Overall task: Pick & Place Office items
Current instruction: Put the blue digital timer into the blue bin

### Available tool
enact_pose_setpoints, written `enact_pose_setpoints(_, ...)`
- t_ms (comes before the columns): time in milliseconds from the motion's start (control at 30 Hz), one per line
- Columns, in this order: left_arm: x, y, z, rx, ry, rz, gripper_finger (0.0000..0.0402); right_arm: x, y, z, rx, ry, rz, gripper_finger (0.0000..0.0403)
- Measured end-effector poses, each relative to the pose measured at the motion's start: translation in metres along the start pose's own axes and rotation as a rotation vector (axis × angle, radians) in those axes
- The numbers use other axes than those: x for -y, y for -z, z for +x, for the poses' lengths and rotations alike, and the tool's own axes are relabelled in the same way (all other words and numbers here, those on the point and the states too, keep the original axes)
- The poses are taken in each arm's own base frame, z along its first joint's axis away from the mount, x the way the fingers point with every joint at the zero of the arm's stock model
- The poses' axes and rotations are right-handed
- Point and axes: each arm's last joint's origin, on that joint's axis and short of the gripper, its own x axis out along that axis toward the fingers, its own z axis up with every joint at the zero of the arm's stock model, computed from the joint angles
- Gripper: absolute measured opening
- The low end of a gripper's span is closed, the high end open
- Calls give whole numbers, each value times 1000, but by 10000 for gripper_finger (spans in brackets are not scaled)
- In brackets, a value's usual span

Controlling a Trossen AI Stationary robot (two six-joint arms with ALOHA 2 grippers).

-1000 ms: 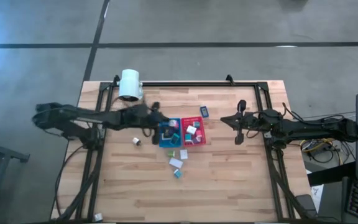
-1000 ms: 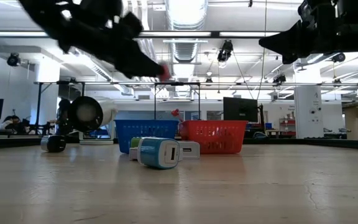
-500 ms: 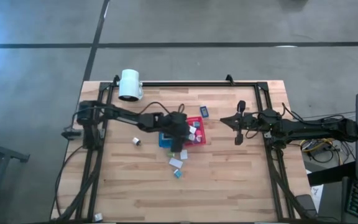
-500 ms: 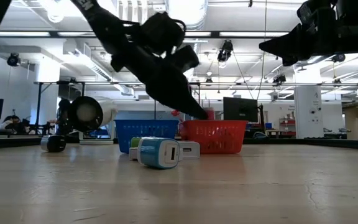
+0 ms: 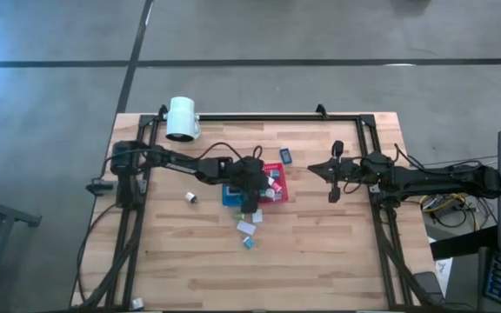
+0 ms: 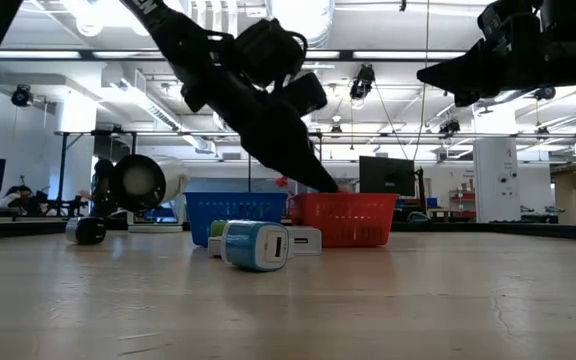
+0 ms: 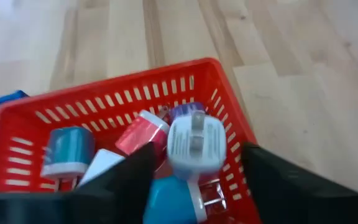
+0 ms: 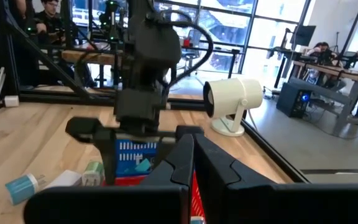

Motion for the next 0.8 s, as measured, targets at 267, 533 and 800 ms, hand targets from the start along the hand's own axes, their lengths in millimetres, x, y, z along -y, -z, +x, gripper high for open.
enact_pose_setpoints(267,5,-18,-45,41,-7,8,362,0,0,0,3,0,0,8)
enact_pose_setpoints(533,25,-8,-126,234,-35,132,328,0,0,0,1,-1,0,8)
enact_pose_setpoints(800,46,43,-195,452,-166,107,243,0,-1,0,5,0,0,8)
